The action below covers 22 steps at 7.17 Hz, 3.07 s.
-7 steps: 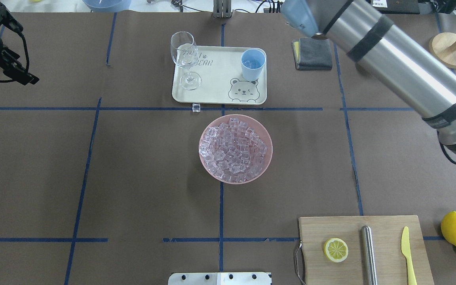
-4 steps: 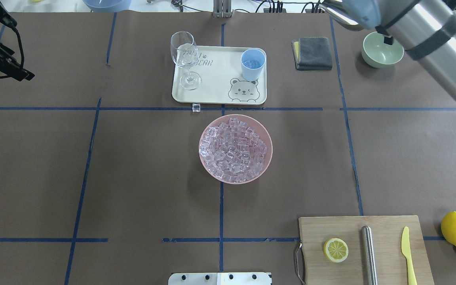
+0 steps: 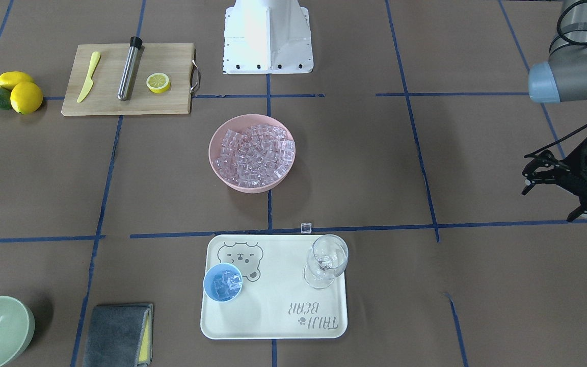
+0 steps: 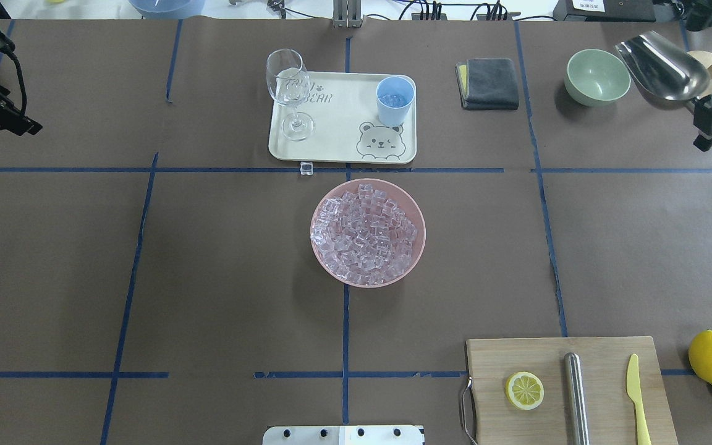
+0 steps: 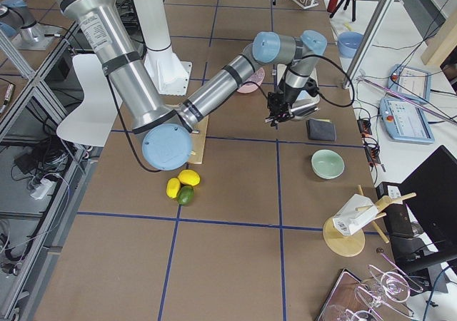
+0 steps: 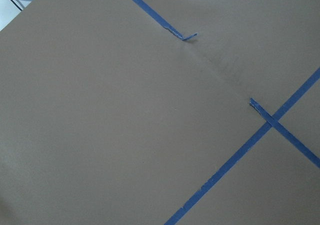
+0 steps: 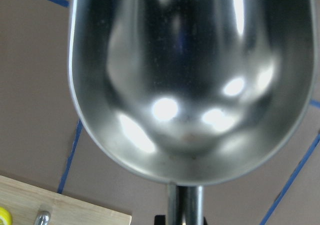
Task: Put ice in cup with scoop
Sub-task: 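Carry the empty scoop away from the tray with the right gripper, then lower the scoop onto the table and open the right gripper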
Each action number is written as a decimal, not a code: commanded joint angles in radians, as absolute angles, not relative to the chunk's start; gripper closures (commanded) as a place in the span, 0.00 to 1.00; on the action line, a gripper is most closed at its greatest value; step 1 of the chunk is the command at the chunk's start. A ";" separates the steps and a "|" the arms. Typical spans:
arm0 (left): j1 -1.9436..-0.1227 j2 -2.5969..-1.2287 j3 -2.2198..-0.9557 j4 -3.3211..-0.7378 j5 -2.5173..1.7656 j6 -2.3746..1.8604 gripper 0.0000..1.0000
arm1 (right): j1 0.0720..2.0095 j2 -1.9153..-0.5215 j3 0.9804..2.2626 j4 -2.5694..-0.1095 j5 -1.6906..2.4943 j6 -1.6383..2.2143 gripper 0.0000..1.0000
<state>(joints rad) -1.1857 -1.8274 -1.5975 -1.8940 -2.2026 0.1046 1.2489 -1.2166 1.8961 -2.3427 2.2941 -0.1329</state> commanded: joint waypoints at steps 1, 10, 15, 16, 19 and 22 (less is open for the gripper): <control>-1.186 -1.824 -1.598 -1.896 -2.203 0.106 0.00 | 1.249 -1.456 2.005 -2.219 2.336 -0.029 1.00; -1.181 -1.839 -1.600 -1.896 -2.201 0.098 0.00 | 0.904 -1.756 1.852 -1.334 2.281 0.658 1.00; -1.187 -1.853 -1.603 -1.896 -2.201 0.095 0.00 | 0.897 -1.723 1.801 -1.330 2.356 0.650 1.00; -1.187 -1.853 -1.603 -1.896 -2.201 0.095 0.00 | 0.897 -1.715 1.796 -1.331 2.358 0.650 1.00; -1.189 -1.859 -1.603 -1.896 -2.201 0.095 0.00 | 0.897 -1.713 1.779 -1.330 2.358 0.620 0.84; -1.189 -1.861 -1.603 -1.896 -2.200 0.095 0.00 | 0.896 -1.715 1.776 -1.330 2.358 0.617 0.56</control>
